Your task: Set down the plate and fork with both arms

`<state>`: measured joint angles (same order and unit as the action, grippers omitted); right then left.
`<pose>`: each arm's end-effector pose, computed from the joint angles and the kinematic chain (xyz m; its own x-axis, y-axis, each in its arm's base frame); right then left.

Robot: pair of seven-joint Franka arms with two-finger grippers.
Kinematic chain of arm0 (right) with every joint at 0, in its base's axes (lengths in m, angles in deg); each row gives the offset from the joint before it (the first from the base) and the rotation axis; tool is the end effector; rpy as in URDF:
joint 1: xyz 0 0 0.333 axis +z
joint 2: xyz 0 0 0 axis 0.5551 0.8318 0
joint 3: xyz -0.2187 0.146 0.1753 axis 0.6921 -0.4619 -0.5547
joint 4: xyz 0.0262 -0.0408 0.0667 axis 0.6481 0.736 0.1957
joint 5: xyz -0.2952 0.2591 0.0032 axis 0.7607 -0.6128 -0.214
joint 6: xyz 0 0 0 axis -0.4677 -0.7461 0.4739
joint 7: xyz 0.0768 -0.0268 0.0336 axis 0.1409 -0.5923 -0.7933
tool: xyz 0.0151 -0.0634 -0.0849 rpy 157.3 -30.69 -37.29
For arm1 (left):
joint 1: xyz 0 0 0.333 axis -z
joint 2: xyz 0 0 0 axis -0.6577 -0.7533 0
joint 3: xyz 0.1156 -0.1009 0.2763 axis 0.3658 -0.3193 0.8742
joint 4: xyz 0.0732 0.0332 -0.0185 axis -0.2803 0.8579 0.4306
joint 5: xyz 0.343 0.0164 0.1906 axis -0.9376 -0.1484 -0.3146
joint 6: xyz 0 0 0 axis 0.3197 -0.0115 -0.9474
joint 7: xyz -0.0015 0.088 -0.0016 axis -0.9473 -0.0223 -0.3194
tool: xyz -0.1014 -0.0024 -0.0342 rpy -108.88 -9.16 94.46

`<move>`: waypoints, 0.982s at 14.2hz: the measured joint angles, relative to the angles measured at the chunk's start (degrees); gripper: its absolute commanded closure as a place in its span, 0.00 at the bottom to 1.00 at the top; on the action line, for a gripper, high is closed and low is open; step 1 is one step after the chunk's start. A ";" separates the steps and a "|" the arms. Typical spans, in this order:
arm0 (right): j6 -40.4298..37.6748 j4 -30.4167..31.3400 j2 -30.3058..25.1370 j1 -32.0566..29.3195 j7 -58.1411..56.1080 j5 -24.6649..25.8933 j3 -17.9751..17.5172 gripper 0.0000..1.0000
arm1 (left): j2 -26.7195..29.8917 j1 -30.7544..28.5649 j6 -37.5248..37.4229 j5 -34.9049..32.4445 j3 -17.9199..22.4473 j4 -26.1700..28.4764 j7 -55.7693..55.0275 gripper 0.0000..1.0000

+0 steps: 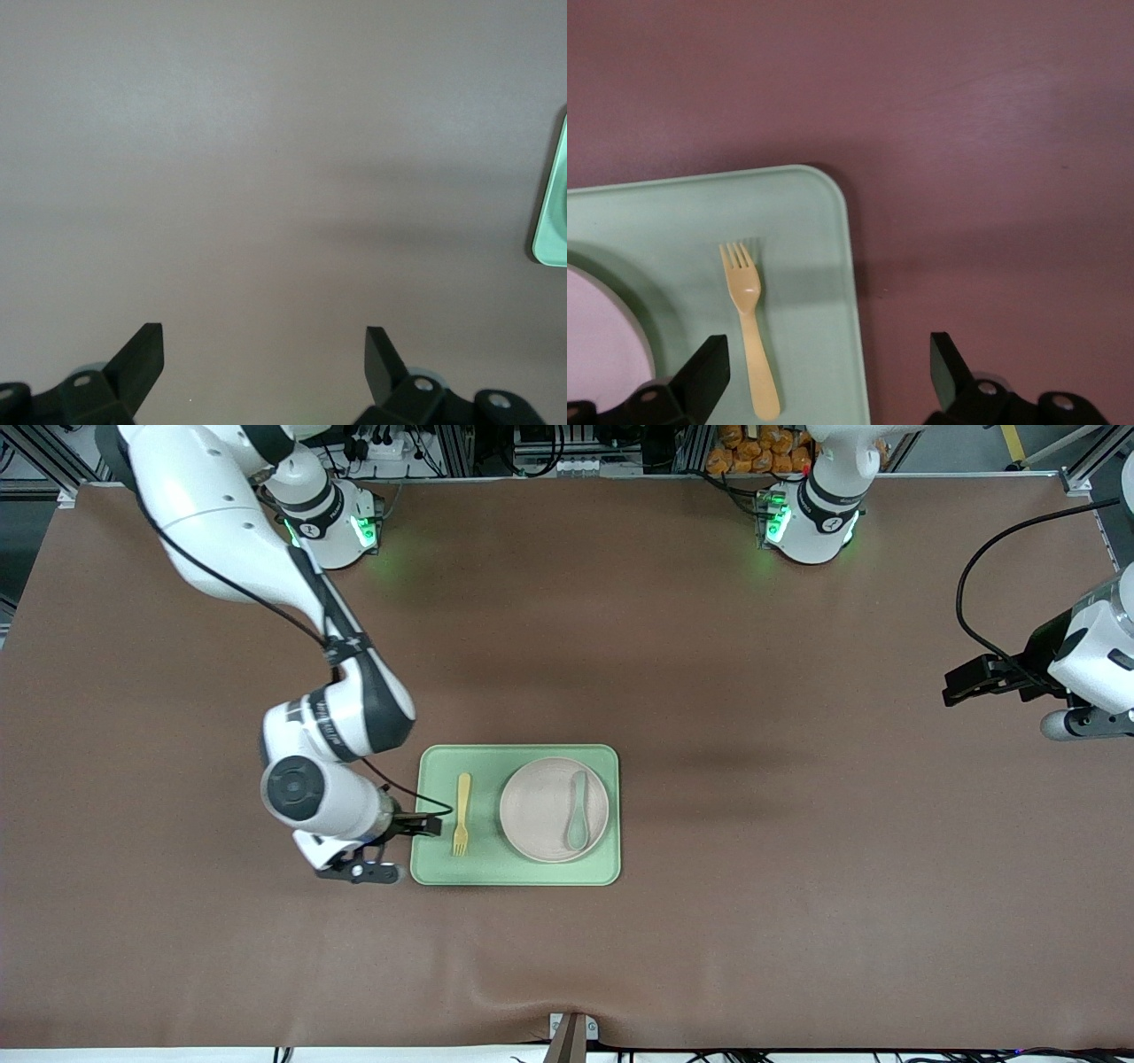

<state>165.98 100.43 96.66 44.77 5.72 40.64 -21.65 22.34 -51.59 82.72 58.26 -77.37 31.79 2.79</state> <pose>0.6923 0.2175 0.2988 0.9906 -0.1096 -0.0822 -0.1148 -0.9915 -0.0615 0.5863 -0.0344 0.5844 0.9962 0.0620 -0.0616 0.0621 -0.9981 -0.0001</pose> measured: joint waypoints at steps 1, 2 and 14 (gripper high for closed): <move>-1.84 -0.37 -1.29 -2.14 -0.20 0.00 -1.31 0.00 | 0.02 0.01 0.00 0.00 -0.02 0.00 0.00 0.00; -3.75 -0.58 -2.74 -3.98 -0.34 0.00 -2.48 0.00 | 0.05 0.02 0.00 0.00 -0.05 0.00 0.00 0.00; -19.23 -0.94 -20.59 -10.68 -0.37 0.01 -4.99 0.00 | 6.22 0.15 -0.58 0.00 -2.15 4.55 -0.14 0.00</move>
<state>146.75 99.49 76.06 34.09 5.35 40.65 -26.63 28.57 -51.44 82.13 58.26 -79.52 36.34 2.64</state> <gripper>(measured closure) 0.000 0.000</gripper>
